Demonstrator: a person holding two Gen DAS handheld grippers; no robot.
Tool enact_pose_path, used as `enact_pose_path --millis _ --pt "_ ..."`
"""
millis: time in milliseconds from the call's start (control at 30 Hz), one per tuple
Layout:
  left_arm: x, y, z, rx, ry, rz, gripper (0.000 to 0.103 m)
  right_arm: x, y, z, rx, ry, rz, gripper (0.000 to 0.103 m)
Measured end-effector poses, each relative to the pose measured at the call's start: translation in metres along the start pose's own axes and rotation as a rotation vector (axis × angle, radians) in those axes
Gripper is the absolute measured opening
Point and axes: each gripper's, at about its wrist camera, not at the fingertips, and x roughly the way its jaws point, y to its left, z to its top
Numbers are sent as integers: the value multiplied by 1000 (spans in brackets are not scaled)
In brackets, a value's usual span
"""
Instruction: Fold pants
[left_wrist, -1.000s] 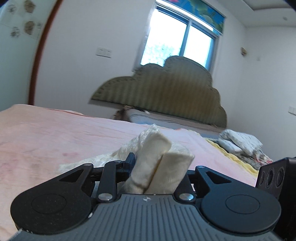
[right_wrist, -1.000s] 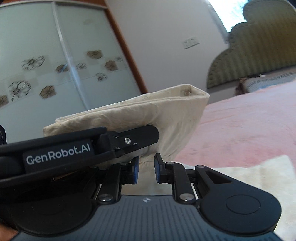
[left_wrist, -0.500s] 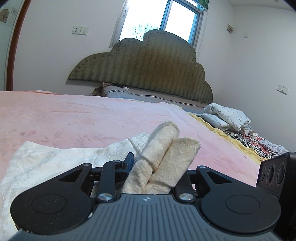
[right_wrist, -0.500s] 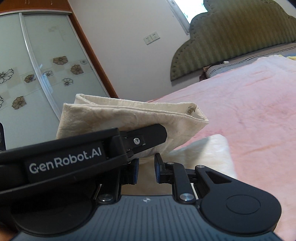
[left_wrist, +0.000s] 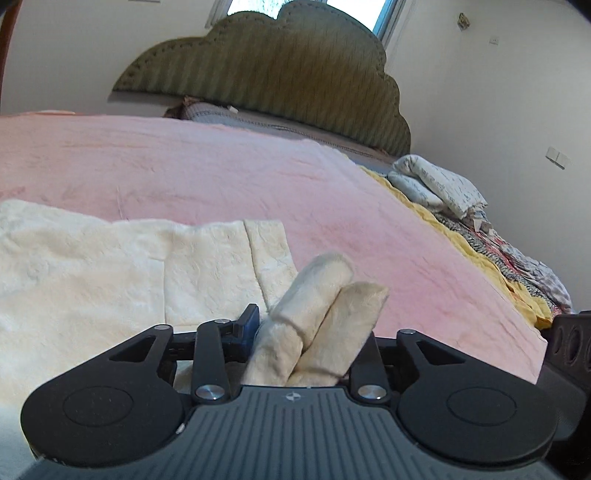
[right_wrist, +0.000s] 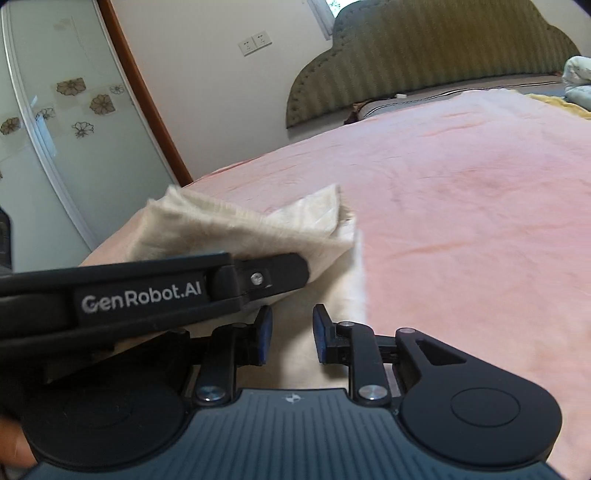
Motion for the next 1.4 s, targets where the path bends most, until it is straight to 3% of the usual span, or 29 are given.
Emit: enact_pose_path --millis 67,167,300,433,600,733,800,867,900,933,1000,1100,1200,1300,1400 --pt "-2 0 -1 7 9 -25 46 -11 -8 -1 17 -10 -22 23" --pt "-10 -4 -5 37 14 -65 61 -24 -14 0 -11 -28 -157 30" --pt "-32 -3 -17 61 53 -141 63 -37 -19 0 -49 -60 -283 31" --pt "-69 15 -14 35 -8 -144 64 -41 -10 2 -79 -102 -315 31" --pt "-101 77 7 -151 -121 11 70 -29 25 14 -129 -117 -198 31" --pt "-101 120 12 -250 -85 106 70 -5 69 15 -225 -57 -46 31" --pt "-99 127 7 -224 -32 107 70 8 88 8 -303 2 2 31" --pt "-92 124 -3 -146 30 115 70 18 99 -4 -391 66 -16 31" --pt "-90 121 -12 -84 41 134 70 22 99 -10 -426 91 -44 36" --pt "-91 116 -18 -21 36 149 70 22 95 -16 -447 99 -70 50" --pt "-95 105 -25 80 19 180 70 13 82 -22 -442 79 -108 59" --pt "-108 109 -21 64 -22 164 70 -4 59 -18 -380 81 -91 59" --pt "-117 124 -12 -26 -64 136 73 -23 55 -15 -376 43 -152 60" --pt "-103 131 -12 -48 18 141 73 -30 57 -9 -321 12 -65 60" --pt "-101 116 -23 85 34 166 73 -14 65 -15 -345 71 -24 59"
